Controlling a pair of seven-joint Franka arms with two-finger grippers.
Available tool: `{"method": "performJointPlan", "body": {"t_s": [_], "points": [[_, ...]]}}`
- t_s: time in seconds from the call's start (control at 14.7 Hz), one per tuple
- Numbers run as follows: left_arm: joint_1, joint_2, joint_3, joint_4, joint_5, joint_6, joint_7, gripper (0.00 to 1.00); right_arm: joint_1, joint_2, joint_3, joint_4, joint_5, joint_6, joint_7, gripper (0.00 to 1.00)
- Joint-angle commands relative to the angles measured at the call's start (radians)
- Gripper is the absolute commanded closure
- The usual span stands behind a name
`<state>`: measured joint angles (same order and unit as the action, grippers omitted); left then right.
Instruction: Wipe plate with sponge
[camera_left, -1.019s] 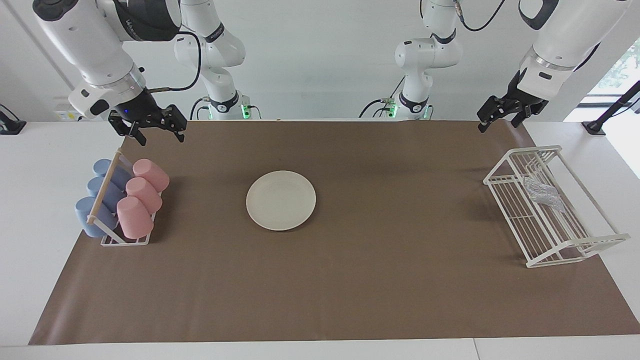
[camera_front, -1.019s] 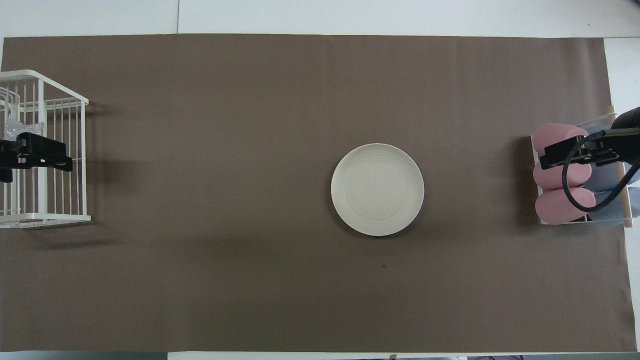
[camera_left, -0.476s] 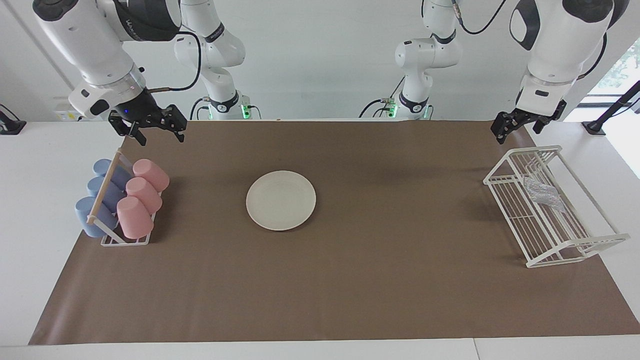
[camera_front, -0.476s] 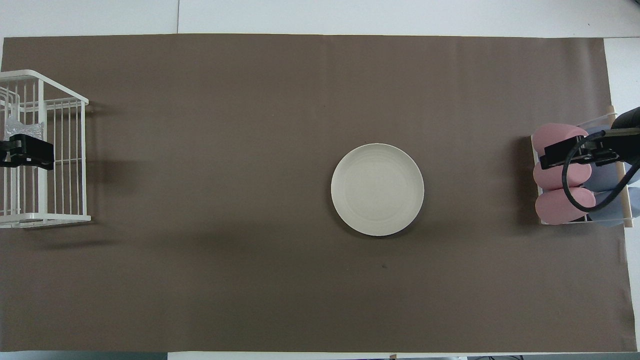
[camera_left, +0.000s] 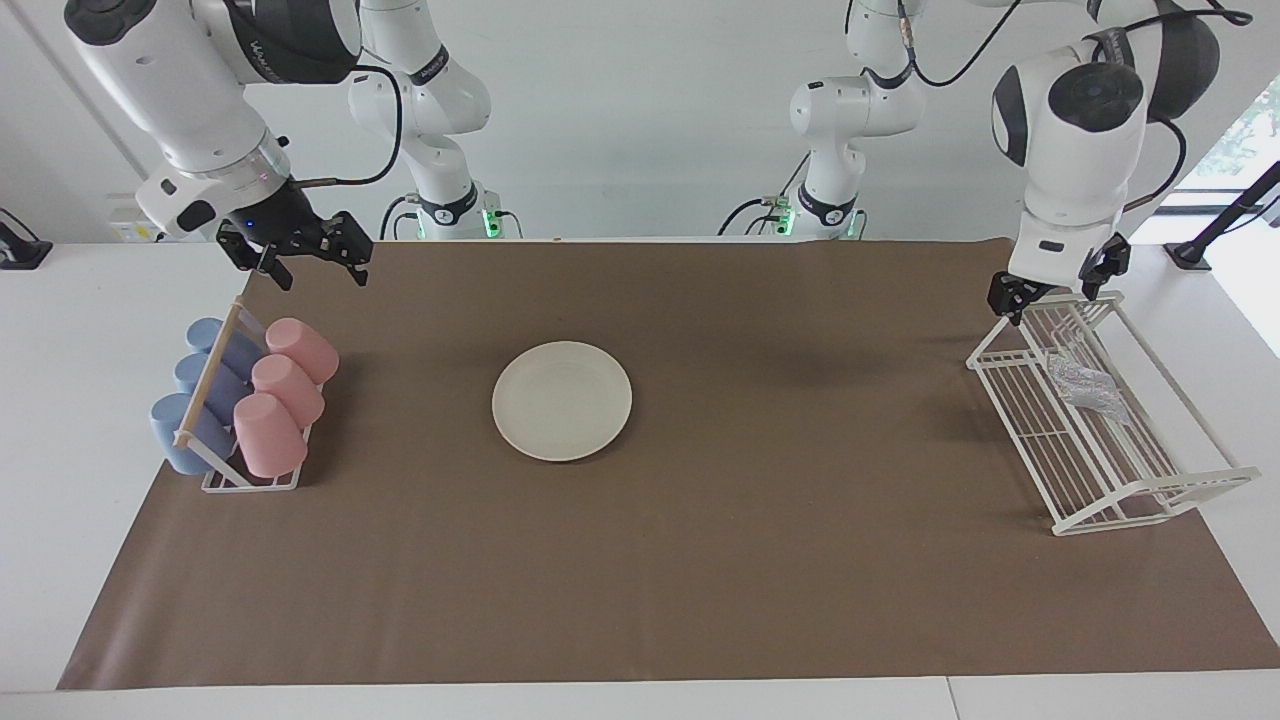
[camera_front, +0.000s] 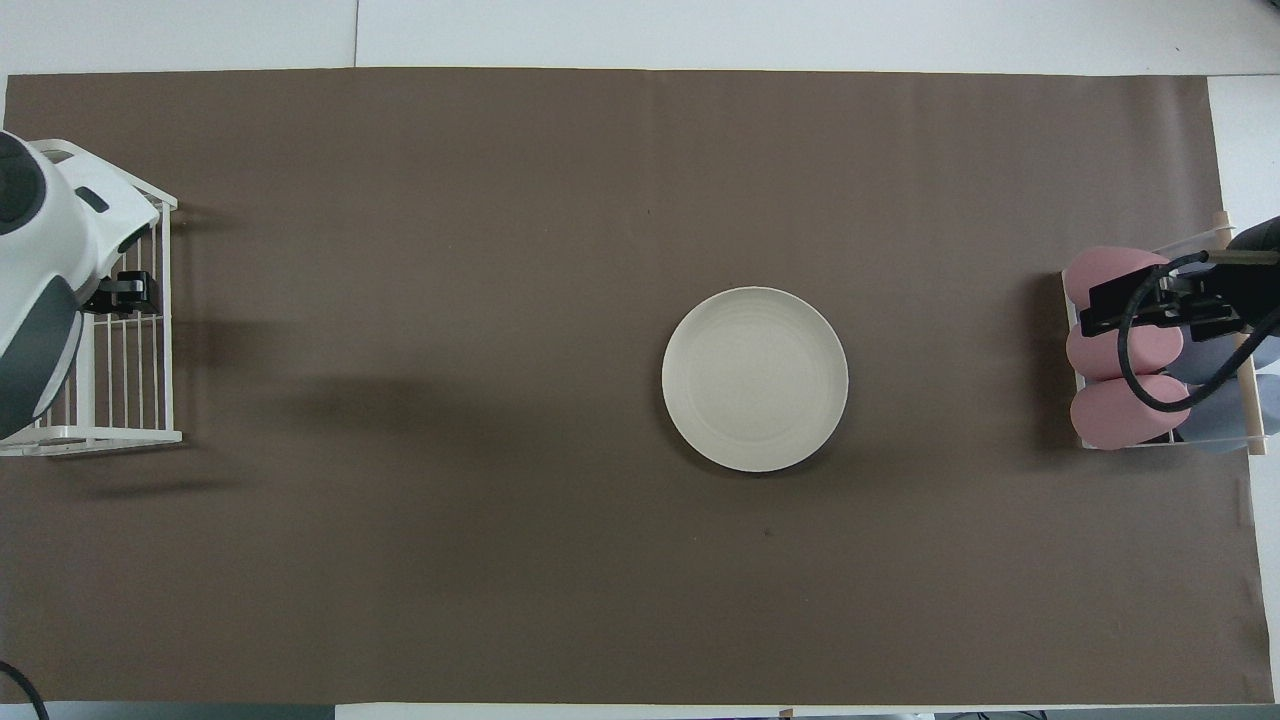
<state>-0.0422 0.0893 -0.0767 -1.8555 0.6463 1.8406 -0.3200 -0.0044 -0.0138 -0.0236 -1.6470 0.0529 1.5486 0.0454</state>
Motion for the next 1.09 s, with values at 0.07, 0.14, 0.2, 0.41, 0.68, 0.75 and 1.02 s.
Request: {"method": "performJointPlan", "body": {"t_s": [0.07,0.14,0.2,0.41,0.68,0.75,1.02], "points": [[0.001,0.052,0.011,-0.011,0.091,0.069,-0.022,0.00,0.006,-0.020,0.014,-0.034,-0.001,0.008,0.118,0.00],[0.007,0.052,0.012,-0.025,0.093,0.091,-0.022,0.00,0.015,-0.021,0.027,-0.040,-0.001,0.002,0.175,0.00],[0.016,0.047,0.012,-0.045,0.098,0.107,-0.022,0.00,0.036,-0.026,0.031,-0.046,-0.001,0.001,0.216,0.00],[0.031,0.043,0.012,-0.057,0.104,0.112,-0.025,0.00,0.041,-0.029,0.031,-0.050,0.001,-0.001,0.257,0.00],[0.033,0.043,0.012,-0.057,0.102,0.112,-0.027,0.21,0.044,-0.029,0.034,-0.050,0.002,0.004,0.361,0.00],[0.033,0.043,0.012,-0.057,0.102,0.112,-0.027,0.40,0.055,-0.029,0.034,-0.050,0.002,0.004,0.382,0.00],[0.050,0.044,0.012,-0.053,0.102,0.121,-0.025,1.00,0.060,-0.029,0.034,-0.050,0.002,0.010,0.393,0.00]]}}
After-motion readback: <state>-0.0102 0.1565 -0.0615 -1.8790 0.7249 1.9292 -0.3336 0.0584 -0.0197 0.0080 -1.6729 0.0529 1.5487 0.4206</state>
